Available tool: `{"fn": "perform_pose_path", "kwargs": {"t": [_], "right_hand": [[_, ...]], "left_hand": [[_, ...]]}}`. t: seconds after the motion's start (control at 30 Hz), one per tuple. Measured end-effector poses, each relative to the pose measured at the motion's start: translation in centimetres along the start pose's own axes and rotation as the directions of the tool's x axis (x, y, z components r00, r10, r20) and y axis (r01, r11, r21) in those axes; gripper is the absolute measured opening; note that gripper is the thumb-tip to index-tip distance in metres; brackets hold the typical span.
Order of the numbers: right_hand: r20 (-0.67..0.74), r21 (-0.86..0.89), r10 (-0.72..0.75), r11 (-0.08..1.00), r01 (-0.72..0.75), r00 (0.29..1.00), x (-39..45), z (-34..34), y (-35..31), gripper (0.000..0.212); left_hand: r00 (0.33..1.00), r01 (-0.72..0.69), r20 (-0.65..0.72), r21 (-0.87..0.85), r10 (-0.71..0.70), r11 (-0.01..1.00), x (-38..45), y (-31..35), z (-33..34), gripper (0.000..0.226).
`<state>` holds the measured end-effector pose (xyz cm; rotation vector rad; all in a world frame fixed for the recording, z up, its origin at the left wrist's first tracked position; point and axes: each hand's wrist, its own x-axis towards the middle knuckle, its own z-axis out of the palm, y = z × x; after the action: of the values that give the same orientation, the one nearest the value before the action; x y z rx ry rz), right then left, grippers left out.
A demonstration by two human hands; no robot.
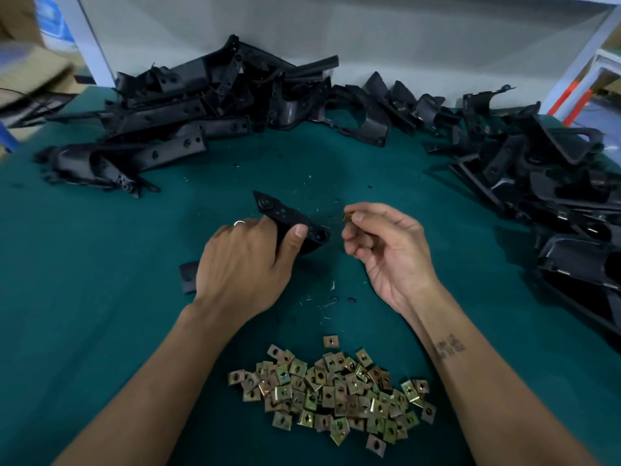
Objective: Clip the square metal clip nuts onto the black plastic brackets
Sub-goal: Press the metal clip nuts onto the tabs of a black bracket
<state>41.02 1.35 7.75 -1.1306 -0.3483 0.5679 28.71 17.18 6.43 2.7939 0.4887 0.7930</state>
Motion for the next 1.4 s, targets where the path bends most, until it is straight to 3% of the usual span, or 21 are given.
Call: {"fn": "perform_pose_path", "kwargs": {"t": [0.17,0.3,0.43,0.6,0.8,1.4], "right_hand": [[0.08,0.048,0.008,0.999,-0.012,0.997,0.3,0.0,0.0,0.009],[0.085,-0.017,-0.015,1.0,0.017,0.996,0.8,0.0,0.3,0.009],[0.059,-0.118,-0.046,0.992,0.052,0.997,0.9,-0.1,0.9,0.022],[0.101,-0.231,0.003,0.973,0.021,0.995,0.8,0.2,1.1,0.025],[0.125,-0.087,0.006,0.996,0.005,0.992,0.8,-0.3,0.9,0.024],[0.035,-0.09,-0.042,0.995,0.045,0.999,0.2,0.2,1.3,0.017]], "left_hand": [[0.999,-0.033,0.029,0.015,0.033,0.999,0.1,0.1,0.2,0.055],[0.997,-0.075,0.026,0.032,0.074,0.997,0.3,-0.1,0.3,0.053],[0.995,-0.092,0.041,0.001,0.092,0.996,0.2,-0.1,0.3,0.046],[0.996,-0.071,0.057,0.049,0.068,0.996,0.1,0.1,0.4,0.05],[0.995,-0.093,0.047,0.078,0.089,0.993,-0.1,0.0,0.4,0.054],[0.991,-0.13,-0.036,-0.005,0.13,0.991,-0.1,-0.1,0.2,0.042]]}}
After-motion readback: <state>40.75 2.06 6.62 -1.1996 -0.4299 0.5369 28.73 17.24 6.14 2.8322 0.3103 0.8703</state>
